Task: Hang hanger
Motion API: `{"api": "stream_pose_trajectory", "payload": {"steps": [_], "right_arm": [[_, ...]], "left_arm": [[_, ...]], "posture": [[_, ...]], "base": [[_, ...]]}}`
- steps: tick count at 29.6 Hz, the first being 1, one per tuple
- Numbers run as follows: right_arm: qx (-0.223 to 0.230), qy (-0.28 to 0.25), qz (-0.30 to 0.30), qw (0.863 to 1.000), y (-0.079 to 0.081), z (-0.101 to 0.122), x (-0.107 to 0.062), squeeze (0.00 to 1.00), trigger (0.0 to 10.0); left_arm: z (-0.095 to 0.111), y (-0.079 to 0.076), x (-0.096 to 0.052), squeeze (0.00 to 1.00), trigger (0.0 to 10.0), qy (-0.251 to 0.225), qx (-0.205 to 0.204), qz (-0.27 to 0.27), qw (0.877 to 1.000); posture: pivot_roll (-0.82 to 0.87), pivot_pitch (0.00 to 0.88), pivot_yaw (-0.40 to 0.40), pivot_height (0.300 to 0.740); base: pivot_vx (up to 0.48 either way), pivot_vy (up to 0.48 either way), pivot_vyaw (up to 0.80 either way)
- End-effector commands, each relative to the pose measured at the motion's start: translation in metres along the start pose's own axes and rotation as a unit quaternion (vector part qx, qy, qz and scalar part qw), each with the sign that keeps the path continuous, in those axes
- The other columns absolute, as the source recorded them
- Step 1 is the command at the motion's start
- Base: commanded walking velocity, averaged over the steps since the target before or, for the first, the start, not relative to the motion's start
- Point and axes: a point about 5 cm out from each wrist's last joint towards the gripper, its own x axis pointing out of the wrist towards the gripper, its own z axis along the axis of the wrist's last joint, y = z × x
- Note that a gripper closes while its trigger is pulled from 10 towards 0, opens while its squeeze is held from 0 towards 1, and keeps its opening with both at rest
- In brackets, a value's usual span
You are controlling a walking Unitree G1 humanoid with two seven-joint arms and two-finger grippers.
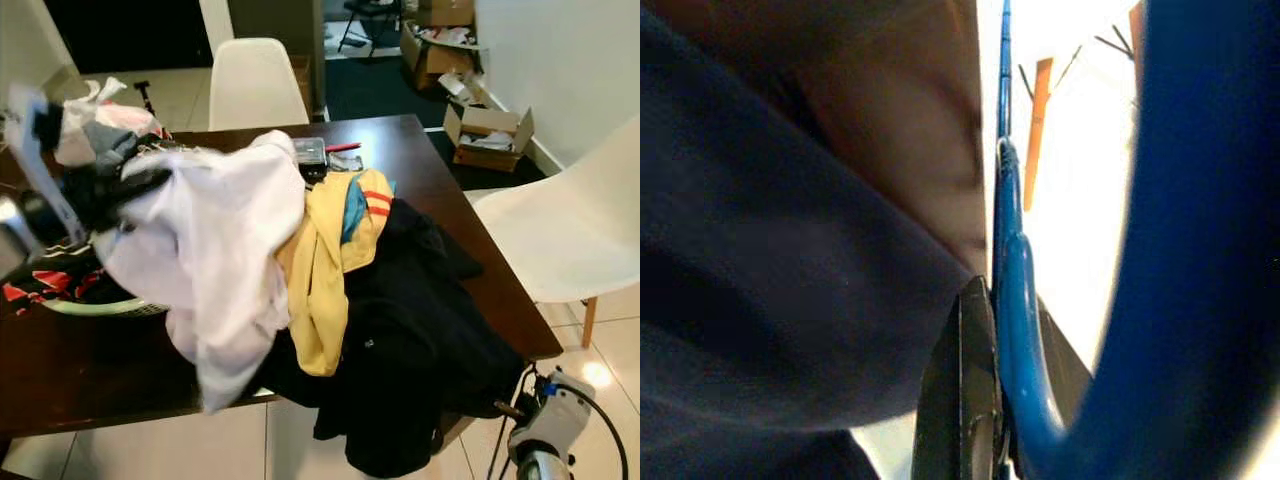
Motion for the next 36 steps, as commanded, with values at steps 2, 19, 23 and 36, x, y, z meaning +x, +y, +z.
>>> {"api": "stream_pose_trajectory", "payload": {"steps": [2, 19, 23, 36], "right_arm": [[0.001, 0.006, 0.0, 1.0, -0.001, -0.003, -0.002, 0.0, 10.0], [0.002, 0.006, 0.001, 1.0, 0.0, -0.002, -0.001, 0.0, 10.0], [0.002, 0.006, 0.001, 1.0, -0.001, -0.001, -0.001, 0.0, 10.0], [0.003, 0.007, 0.0, 1.0, -0.002, -0.001, 0.0, 0.0, 10.0]], "left_arm": [[-0.01, 0.01, -0.014, 1.0, 10.0, 0.051, 0.034, 0.023, 0.998], [0.063, 0.082, -0.09, 1.0, 10.0, 0.183, 0.254, 0.353, 0.882], [0.093, 0.088, -0.091, 1.0, 10.0, 0.121, 0.306, 0.455, 0.828], [0.106, 0.007, 0.021, 0.0, 10.0, -0.089, 0.221, 0.267, 0.934]], "posture": [[0.03, 0.112, 0.032, 0.74], [0.03, 0.123, 0.031, 0.74], [0.02, 0.125, 0.027, 0.74], [0.02, 0.126, 0.023, 0.74]], "base": [[0.0, 0.0, 0.0], [0.0, 0.0, 0.0], [0.0, 0.0, 0.0], [0.0, 0.0, 0.0]]}}
